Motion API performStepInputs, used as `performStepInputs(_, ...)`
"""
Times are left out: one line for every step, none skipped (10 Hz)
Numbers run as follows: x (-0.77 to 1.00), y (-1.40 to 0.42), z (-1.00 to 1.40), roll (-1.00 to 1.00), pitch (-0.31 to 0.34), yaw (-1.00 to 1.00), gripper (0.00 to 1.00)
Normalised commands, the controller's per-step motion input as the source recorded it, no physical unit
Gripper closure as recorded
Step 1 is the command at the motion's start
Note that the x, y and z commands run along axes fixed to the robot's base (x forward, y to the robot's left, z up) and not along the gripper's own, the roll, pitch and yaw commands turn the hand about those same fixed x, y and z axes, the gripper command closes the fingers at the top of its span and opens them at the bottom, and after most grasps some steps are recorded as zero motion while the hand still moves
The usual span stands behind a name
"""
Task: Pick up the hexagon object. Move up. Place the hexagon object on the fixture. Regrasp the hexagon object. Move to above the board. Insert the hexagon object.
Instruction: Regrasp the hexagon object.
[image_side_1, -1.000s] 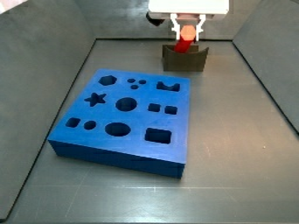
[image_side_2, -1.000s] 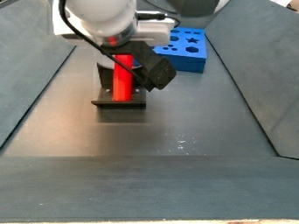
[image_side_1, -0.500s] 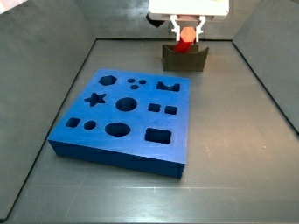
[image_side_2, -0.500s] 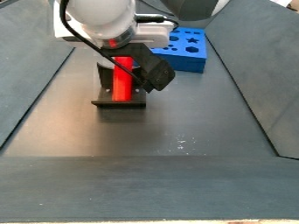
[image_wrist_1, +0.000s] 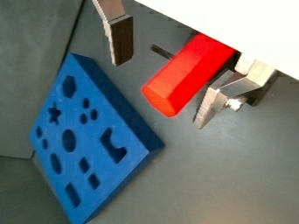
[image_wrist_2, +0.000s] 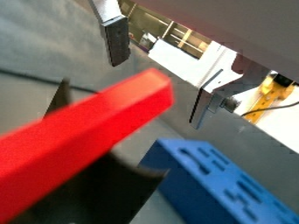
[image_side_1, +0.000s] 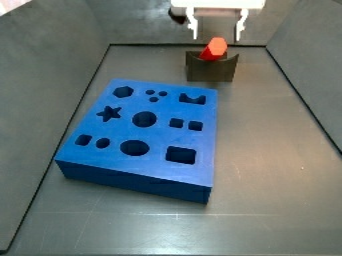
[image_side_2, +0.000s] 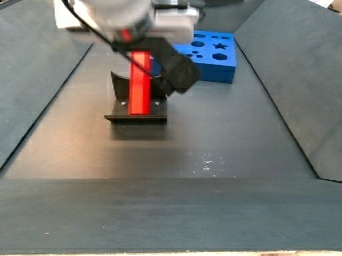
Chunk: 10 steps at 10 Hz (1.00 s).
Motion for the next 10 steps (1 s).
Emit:
performStepInputs(-0.03, 0.00, 1.00, 0.04, 0.015, -0.02, 0.00)
performStepInputs(-0.03, 0.01, 1.00, 0.05, 0.028, -0.01, 0.00)
performStepInputs(-0.03, 0.01, 0.83, 0.05, 0.041, -0.01, 0.00)
performStepInputs(-0.03, 0.01, 0.64, 0.04, 0.042, -0.01, 0.00)
performStepInputs(-0.03, 0.01, 0.52, 0.04, 0.043, -0.01, 0.00)
performStepInputs(-0.03, 0.01, 0.20, 0.04, 0.054, -0.02, 0.00)
performStepInputs(0.15, -0.77, 0.69, 1.00, 0.057, 0.03, 0.00)
performStepInputs(0.17, -0.75, 0.58, 1.00, 0.056, 0.03, 0.00)
performStepInputs(0.07, -0.56, 0.41, 1.00, 0.052, 0.03, 0.00)
performStepInputs(0.01, -0.36, 0.22, 1.00, 0.048, 0.03, 0.00)
